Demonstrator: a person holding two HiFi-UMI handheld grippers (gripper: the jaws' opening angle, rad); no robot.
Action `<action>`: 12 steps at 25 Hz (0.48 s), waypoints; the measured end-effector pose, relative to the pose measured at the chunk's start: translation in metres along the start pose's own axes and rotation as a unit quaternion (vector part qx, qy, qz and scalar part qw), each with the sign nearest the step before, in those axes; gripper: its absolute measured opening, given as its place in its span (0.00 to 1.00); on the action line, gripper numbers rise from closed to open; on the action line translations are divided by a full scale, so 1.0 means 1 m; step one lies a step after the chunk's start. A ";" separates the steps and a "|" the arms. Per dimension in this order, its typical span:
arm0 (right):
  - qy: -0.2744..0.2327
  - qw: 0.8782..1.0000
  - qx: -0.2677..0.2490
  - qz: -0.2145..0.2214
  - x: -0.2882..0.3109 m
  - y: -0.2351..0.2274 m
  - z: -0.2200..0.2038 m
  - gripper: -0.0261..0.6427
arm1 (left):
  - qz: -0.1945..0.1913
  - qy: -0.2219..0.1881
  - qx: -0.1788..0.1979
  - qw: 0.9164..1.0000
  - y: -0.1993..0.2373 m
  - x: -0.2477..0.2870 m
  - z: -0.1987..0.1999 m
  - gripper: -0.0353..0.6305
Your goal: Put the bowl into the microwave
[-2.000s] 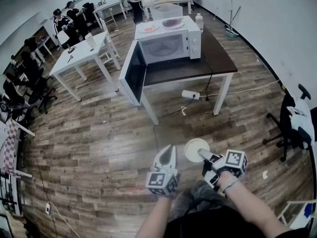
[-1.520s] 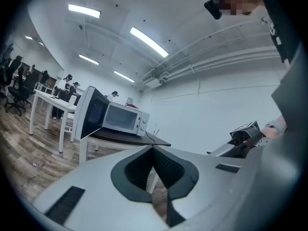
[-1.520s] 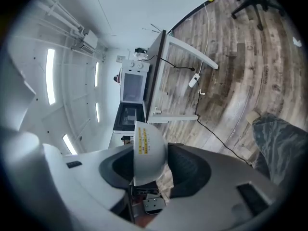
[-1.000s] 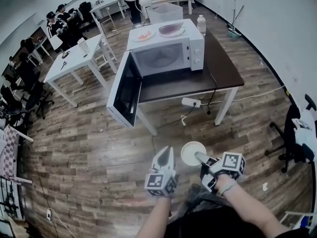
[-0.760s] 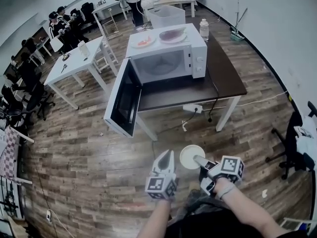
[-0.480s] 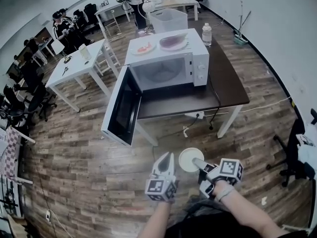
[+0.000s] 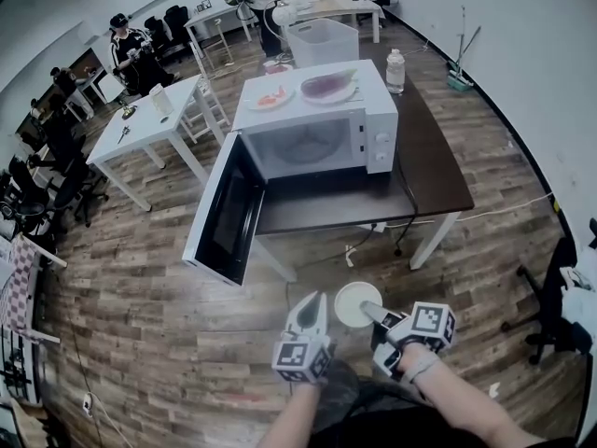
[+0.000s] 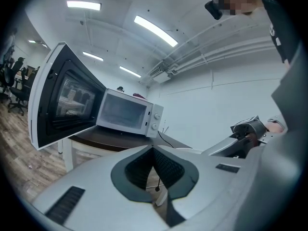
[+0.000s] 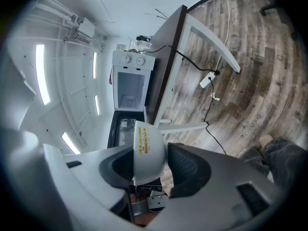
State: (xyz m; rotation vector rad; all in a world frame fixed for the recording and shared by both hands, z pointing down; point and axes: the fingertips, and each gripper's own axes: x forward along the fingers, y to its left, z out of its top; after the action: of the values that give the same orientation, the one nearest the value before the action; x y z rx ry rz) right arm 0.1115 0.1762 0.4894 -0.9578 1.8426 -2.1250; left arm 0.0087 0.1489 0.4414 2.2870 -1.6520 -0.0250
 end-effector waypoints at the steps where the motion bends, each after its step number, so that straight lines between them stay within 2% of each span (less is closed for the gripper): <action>1: 0.000 1.000 -0.001 0.000 0.001 0.000 0.002 0.30 | 0.001 0.001 0.000 1.000 0.001 0.002 0.000 0.05; 12: -0.002 1.000 -0.011 -0.001 0.037 0.012 0.035 0.30 | 0.004 -0.001 0.004 1.000 0.032 0.045 0.008 0.05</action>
State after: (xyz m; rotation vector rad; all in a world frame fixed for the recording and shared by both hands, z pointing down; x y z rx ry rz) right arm 0.0993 0.1253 0.4928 -0.9695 1.8682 -2.1061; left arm -0.0074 0.0962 0.4504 2.2867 -1.6652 -0.0201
